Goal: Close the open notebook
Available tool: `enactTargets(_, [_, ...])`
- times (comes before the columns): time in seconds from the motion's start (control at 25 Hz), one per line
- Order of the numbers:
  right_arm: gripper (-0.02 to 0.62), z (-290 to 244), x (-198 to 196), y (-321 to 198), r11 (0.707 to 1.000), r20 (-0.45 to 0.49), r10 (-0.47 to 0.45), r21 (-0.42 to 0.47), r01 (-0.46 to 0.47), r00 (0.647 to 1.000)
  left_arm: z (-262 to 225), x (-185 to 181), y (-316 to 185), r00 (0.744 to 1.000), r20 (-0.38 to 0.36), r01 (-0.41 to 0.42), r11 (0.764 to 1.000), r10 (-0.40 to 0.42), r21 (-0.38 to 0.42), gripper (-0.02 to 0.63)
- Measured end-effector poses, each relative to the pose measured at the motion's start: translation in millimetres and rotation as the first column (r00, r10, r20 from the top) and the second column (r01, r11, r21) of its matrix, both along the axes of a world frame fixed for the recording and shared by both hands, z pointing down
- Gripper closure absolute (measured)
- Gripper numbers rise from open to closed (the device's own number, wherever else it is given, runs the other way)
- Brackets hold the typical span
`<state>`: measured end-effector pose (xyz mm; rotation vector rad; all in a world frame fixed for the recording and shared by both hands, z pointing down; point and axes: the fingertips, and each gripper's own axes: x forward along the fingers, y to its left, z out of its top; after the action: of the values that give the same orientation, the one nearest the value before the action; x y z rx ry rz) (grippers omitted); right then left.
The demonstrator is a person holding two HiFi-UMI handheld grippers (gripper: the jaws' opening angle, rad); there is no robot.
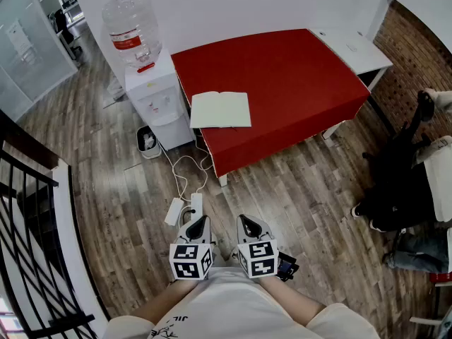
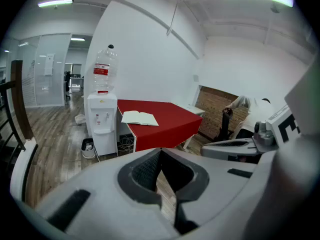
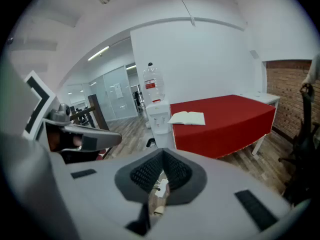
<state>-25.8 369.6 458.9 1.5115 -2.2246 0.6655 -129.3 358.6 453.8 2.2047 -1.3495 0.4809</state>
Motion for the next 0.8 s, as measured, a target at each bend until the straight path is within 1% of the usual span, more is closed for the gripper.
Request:
enactTargets(0.2, [0.589, 5.4, 1.9, -12.1, 1.0, 0.001, -0.011, -0.001, 0.011, 1.0, 5.1, -0.1, -13.4, 1.0, 0.001, 0.02, 1.0, -0.02, -0.003, 0.6])
enactTargets(0.36, [0.589, 9.1, 5.2, -35.7, 1.0, -0.002, -0.011, -0.003, 0.011, 1.0, 8.6, 4.2, -41.4, 1.0, -0.009, 0.022, 1.0, -0.022, -0.002, 0.6])
enactTargets(0.56, [0.591, 18.6, 15.8, -86.9, 1.0, -0.017, 0.01, -0.008, -0.01, 1.0, 16.5, 13.4, -100.1, 1.0, -0.017, 0.0, 1.0, 0.0, 0.003, 0.6])
enactTargets(0.8, [0.59, 24.0, 20.8, -174.1, 0.999, -0.021, 0.041, -0.009, -0.042, 0.999, 18.9, 16.7, -192.7, 0.999, -0.014, -0.032, 0.999, 0.032, 0.009, 0.6])
